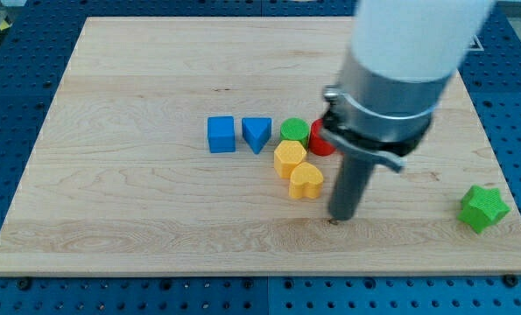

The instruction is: Push the yellow heart closer to green star

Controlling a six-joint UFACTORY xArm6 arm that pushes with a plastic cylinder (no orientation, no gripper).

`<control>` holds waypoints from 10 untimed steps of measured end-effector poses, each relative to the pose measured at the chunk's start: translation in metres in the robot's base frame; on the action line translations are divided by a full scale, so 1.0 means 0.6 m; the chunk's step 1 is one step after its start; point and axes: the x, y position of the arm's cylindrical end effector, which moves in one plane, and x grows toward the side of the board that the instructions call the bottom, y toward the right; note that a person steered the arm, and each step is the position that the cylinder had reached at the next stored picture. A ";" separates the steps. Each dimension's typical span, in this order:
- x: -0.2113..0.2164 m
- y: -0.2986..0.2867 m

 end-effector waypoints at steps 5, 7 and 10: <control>-0.066 0.008; -0.066 0.087; -0.093 0.136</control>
